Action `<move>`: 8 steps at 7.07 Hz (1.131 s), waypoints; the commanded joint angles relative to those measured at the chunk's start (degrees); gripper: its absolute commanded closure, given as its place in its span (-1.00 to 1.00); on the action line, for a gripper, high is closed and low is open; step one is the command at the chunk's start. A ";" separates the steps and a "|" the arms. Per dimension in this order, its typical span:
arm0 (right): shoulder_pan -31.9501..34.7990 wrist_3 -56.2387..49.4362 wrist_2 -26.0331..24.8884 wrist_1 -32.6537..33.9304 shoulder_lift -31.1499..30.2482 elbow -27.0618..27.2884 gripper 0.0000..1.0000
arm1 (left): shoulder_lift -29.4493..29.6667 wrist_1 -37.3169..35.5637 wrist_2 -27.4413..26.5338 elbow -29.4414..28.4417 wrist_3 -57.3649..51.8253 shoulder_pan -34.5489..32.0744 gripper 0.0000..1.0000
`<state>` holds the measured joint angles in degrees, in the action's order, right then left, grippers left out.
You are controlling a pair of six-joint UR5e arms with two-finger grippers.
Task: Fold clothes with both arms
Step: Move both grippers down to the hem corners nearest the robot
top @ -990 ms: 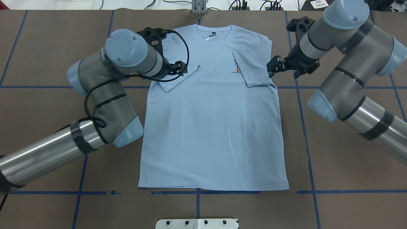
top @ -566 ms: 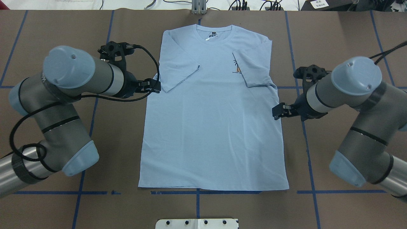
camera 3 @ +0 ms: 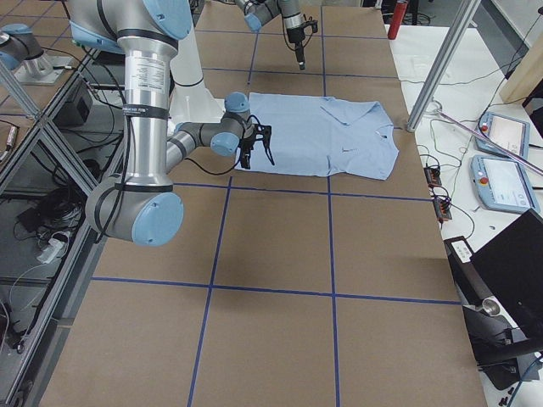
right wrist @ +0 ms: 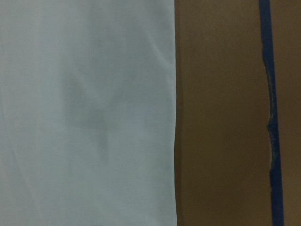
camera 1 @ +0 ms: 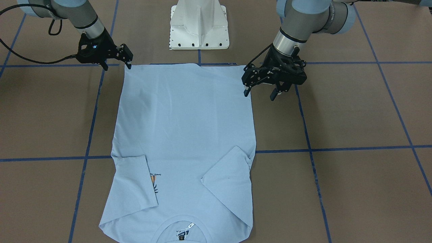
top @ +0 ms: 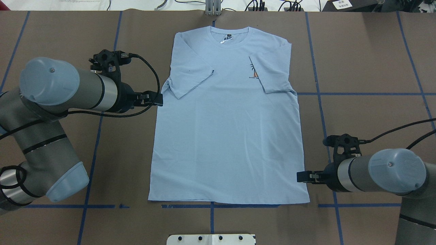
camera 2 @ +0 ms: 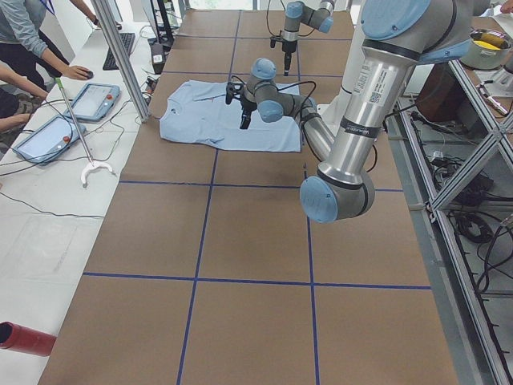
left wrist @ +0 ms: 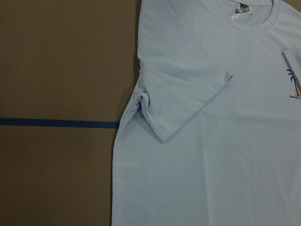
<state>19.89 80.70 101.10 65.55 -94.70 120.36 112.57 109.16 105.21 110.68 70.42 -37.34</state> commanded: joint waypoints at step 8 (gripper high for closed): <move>-6.09 1.30 -2.93 -0.60 1.71 -3.91 -0.66 | -0.16 0.00 -0.01 0.06 -0.20 0.34 -1.00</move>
<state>14.61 82.00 98.08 64.88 -92.86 116.27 112.41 109.16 105.14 110.74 70.27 -37.00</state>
